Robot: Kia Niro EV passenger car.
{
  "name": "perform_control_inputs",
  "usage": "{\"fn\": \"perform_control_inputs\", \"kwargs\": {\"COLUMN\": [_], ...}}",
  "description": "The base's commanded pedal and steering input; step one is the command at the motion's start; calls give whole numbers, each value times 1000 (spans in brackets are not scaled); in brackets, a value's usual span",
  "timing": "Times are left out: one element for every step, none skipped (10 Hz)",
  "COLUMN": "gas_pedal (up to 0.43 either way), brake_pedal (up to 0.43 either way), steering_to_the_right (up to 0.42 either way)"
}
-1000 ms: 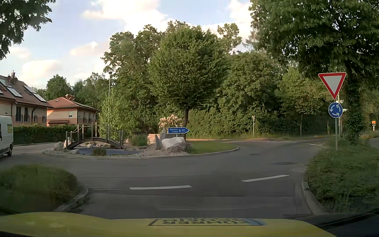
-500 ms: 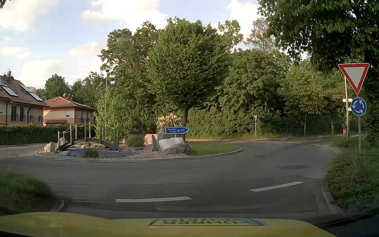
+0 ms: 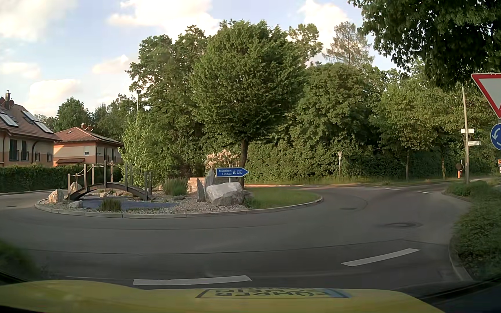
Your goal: Follow the waypoints while adhering to traffic rules and regulations
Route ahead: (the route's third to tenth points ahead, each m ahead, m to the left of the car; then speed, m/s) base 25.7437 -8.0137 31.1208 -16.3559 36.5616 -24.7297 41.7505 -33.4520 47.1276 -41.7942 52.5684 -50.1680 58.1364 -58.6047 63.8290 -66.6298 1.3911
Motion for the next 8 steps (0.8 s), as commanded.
{"fn": "perform_control_inputs", "kwargs": {"gas_pedal": [0, 0, 0, 79, 138, 169, 177, 228], "brake_pedal": [0, 0, 0, 0, 0, 0, 0, 0], "steering_to_the_right": [4, 4, 5, 8, 13, 21, 27, 33]}}
